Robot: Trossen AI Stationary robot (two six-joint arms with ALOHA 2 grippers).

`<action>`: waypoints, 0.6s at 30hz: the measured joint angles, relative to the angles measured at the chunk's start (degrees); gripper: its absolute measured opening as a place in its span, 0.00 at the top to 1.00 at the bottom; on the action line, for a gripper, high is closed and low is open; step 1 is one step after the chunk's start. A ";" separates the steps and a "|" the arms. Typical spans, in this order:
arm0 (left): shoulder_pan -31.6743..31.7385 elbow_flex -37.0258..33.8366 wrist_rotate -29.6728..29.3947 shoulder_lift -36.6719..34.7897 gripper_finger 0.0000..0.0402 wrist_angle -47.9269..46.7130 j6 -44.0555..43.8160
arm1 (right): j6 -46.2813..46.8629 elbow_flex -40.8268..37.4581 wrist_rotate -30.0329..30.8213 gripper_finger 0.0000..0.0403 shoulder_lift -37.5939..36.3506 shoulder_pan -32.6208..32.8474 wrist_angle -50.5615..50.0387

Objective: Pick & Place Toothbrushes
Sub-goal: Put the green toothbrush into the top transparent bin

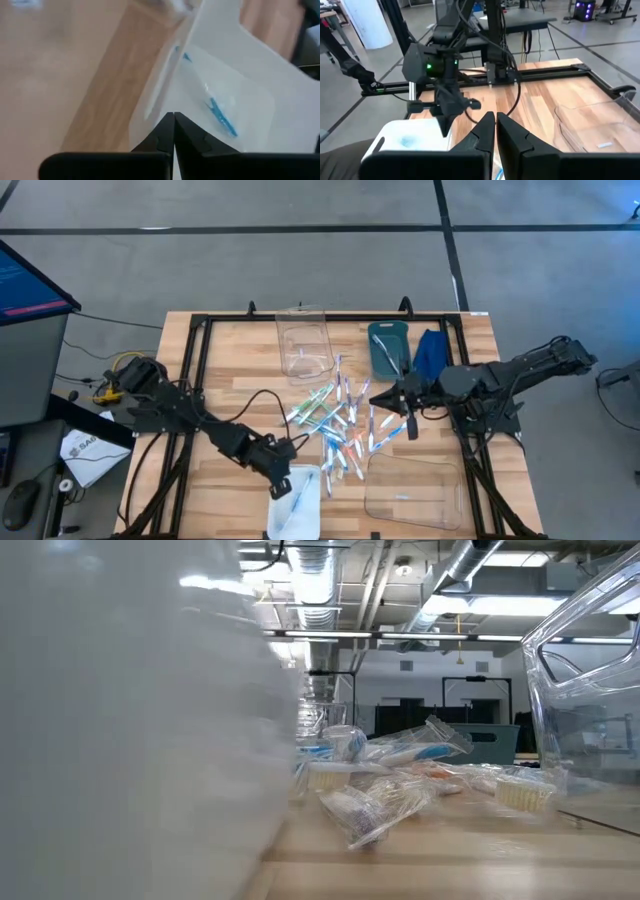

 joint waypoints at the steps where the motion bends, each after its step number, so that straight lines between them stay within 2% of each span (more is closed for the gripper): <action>1: 0.04 -0.06 0.62 0.00 1.00 -1.09 -0.18 | 0.00 0.00 0.00 0.97 0.00 0.00 -0.12; 6: -0.01 -0.11 1.26 -0.46 1.00 -3.18 -0.73 | 0.00 0.00 0.00 0.97 0.00 -0.02 -0.16; 10: -0.18 -0.09 0.27 -3.75 1.00 -3.01 -0.08 | 0.00 0.00 0.00 0.98 0.00 -0.02 -0.17; 15: -0.91 -0.06 -6.29 -11.53 1.00 -2.31 3.32 | -0.42 0.00 0.00 0.98 0.00 -0.15 0.12; 18: -1.69 -0.06 -13.62 -16.95 1.00 -0.61 9.42 | -1.91 0.00 0.01 0.98 0.00 -0.66 0.93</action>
